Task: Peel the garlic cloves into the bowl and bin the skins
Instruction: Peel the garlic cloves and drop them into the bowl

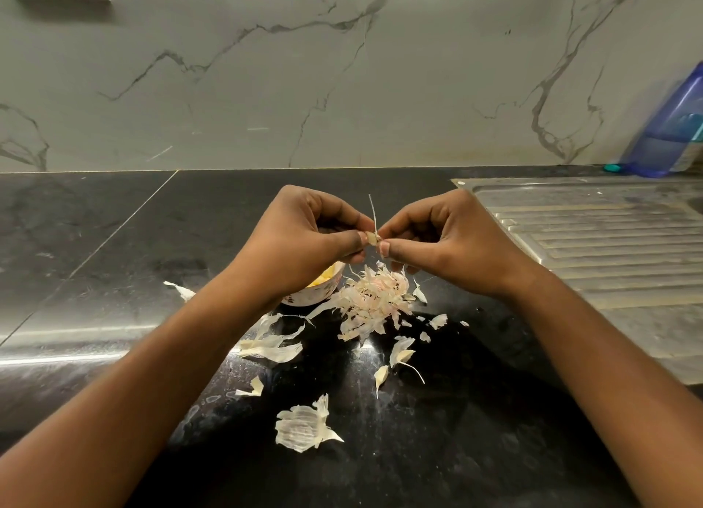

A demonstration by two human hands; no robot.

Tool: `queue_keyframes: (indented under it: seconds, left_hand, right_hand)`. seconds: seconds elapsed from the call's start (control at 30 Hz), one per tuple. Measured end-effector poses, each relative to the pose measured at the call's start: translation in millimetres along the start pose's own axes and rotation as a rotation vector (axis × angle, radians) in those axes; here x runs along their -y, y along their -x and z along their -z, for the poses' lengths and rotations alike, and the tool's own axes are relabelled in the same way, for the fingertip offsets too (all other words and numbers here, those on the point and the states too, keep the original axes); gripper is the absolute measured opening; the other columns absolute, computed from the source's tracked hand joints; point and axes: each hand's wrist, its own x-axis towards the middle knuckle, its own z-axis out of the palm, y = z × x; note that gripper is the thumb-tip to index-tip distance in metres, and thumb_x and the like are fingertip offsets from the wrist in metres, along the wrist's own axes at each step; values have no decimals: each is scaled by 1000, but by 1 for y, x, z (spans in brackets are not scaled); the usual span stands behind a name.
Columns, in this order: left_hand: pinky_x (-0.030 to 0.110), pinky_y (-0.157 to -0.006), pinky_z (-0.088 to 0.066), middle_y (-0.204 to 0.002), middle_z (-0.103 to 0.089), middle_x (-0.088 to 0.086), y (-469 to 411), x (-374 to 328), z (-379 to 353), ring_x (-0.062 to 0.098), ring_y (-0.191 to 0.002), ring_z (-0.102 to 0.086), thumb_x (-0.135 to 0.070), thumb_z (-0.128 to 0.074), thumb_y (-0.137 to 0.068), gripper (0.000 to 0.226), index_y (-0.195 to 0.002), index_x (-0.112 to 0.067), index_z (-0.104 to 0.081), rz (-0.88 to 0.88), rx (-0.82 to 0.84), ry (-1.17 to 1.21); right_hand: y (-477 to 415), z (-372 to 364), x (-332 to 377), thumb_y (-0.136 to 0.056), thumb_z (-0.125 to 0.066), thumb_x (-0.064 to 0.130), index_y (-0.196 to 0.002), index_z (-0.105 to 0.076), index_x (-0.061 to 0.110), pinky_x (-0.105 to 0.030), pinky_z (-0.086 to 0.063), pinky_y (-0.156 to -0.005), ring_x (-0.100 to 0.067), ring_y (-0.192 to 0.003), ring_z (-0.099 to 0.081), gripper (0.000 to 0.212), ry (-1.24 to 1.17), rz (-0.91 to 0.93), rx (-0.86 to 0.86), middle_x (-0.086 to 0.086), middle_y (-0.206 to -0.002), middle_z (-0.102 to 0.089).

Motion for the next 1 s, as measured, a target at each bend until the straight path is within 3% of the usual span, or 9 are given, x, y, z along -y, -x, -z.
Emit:
queue_keyframes:
  seconds: [0.33,0.73,1.0]
  left_hand:
    - [33,-78,-66,-87,-81,-2,-2,5,-3,12,-78,-79,-9,-82,-88,12,-99,-12,-83,-99,-20,-157]
    - [30,-76,-66,-86,-81,1,-1,3,-3,16,-77,-79,-5,-82,-87,10,-95,-12,-82,-86,-13,-91]
    - [29,-75,-66,-85,-81,2,0,4,-5,15,-75,-79,-5,-82,-87,10,-93,-12,-82,-83,-36,-85]
  right_hand:
    - [0,-6,-1,-97,-75,13,-97,-83,5,-33,-67,-69,-17,-71,-79,11,-8,-20,57,-3,-80,-80]
    - [0,-2,0,-97,-76,11,-99,-82,3,-31,-66,-70,-19,-73,-80,10,-65,-45,56,-6,-83,-81]
    - [0,-5,1,-94,-77,17,-100,-82,2,-40,-68,-72,-21,-73,-80,17,-80,-43,47,-8,-84,-81]
